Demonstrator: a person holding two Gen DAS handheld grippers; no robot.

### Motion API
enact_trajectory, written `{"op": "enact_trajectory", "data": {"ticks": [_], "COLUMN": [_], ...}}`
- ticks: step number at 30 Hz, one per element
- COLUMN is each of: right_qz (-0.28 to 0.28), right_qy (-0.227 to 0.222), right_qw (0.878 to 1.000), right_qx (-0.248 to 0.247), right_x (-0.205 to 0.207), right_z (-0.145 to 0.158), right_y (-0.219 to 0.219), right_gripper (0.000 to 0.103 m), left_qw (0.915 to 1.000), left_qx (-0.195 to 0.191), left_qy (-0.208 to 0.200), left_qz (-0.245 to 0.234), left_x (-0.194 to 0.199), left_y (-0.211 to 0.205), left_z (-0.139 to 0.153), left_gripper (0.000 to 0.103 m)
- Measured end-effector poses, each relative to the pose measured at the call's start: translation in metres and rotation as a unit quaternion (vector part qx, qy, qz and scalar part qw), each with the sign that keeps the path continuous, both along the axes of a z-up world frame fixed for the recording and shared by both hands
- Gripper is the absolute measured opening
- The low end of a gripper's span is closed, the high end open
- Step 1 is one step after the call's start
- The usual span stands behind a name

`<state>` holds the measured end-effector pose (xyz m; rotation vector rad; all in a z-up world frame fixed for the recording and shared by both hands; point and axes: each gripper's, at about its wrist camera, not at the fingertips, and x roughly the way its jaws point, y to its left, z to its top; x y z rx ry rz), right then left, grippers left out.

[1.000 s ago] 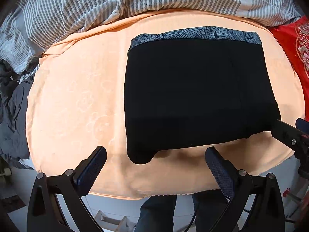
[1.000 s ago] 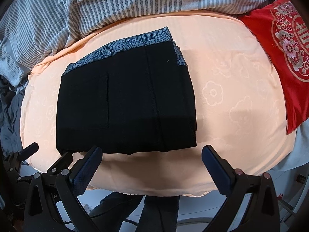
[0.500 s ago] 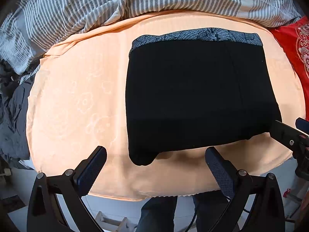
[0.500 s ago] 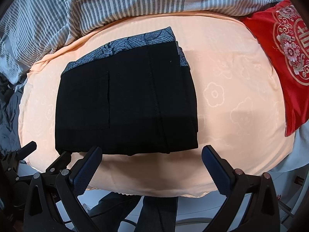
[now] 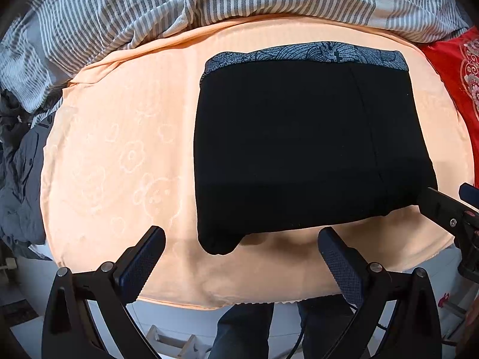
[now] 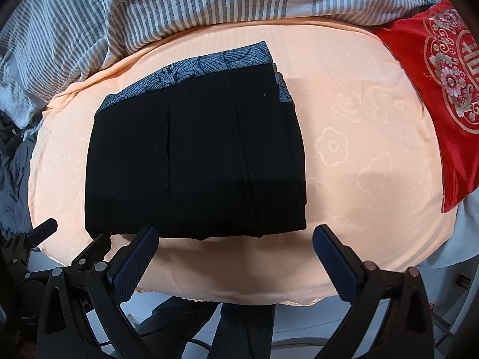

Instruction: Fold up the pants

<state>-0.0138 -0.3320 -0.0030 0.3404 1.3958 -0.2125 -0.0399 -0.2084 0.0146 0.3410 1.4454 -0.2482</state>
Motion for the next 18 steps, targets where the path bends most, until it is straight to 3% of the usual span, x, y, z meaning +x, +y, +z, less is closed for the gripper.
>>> {"op": "enact_trajectory", "data": {"ticks": [18], "right_qz": [0.010], "right_qy": [0.003], "right_qw": [1.000], "right_qx": [-0.006], "right_x": [0.0025], "right_z": [-0.0013], "right_y": [0.0017], "right_gripper": [0.103], "left_qw": [1.0000], "left_qx": [-0.004], "left_qy": [-0.001], "left_qz": [-0.009], "left_x": [-0.0021], "left_y": [-0.0013], "left_z": [-0.0009], "left_gripper": [0.102]}}
